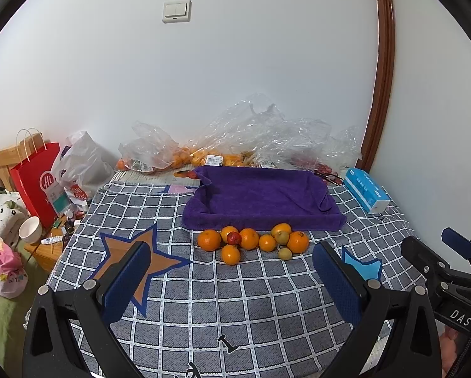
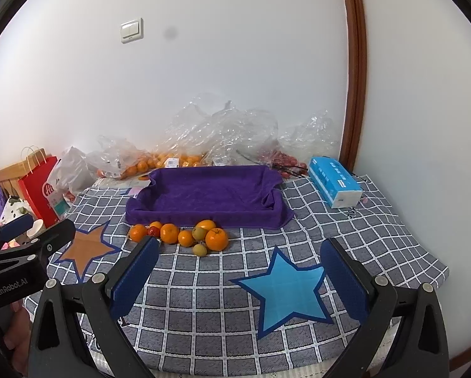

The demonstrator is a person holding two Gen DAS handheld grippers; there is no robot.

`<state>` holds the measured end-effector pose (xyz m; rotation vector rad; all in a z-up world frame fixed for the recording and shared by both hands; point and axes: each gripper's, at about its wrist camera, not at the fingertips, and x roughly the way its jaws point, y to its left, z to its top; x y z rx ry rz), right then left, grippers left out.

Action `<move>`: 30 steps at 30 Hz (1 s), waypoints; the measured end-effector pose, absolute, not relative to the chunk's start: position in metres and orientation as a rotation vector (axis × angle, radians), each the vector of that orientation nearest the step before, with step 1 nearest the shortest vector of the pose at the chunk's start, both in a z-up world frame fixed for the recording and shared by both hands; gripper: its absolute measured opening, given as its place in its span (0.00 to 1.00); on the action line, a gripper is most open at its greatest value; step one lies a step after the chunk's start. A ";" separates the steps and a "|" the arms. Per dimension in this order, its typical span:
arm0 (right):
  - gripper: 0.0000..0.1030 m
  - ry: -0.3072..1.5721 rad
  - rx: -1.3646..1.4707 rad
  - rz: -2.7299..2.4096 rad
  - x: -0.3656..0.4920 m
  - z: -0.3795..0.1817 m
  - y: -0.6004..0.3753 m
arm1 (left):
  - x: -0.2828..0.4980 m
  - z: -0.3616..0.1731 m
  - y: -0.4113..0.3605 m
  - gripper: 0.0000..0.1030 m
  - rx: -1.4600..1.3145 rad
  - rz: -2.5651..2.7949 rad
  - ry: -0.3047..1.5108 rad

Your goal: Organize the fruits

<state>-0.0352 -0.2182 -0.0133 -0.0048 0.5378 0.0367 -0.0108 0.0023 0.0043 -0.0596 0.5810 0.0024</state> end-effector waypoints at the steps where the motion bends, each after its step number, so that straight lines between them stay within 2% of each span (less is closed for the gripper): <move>1: 0.99 0.537 -0.005 0.037 -0.034 -0.013 -0.218 | -0.009 0.005 0.002 1.00 -0.059 0.002 0.582; 20: 0.99 0.546 -0.017 0.056 -0.002 -0.015 -0.220 | 0.024 0.003 0.005 1.00 -0.062 0.005 0.609; 26: 0.99 0.586 -0.029 0.065 0.032 -0.035 -0.219 | 0.052 -0.014 0.015 1.00 -0.061 0.032 0.645; 28: 0.97 0.623 -0.028 0.066 0.050 -0.048 -0.218 | 0.064 -0.025 0.022 1.00 -0.056 0.049 0.670; 30: 0.88 0.671 -0.017 0.083 0.069 -0.065 -0.215 | 0.078 -0.038 0.030 0.98 -0.066 0.042 0.703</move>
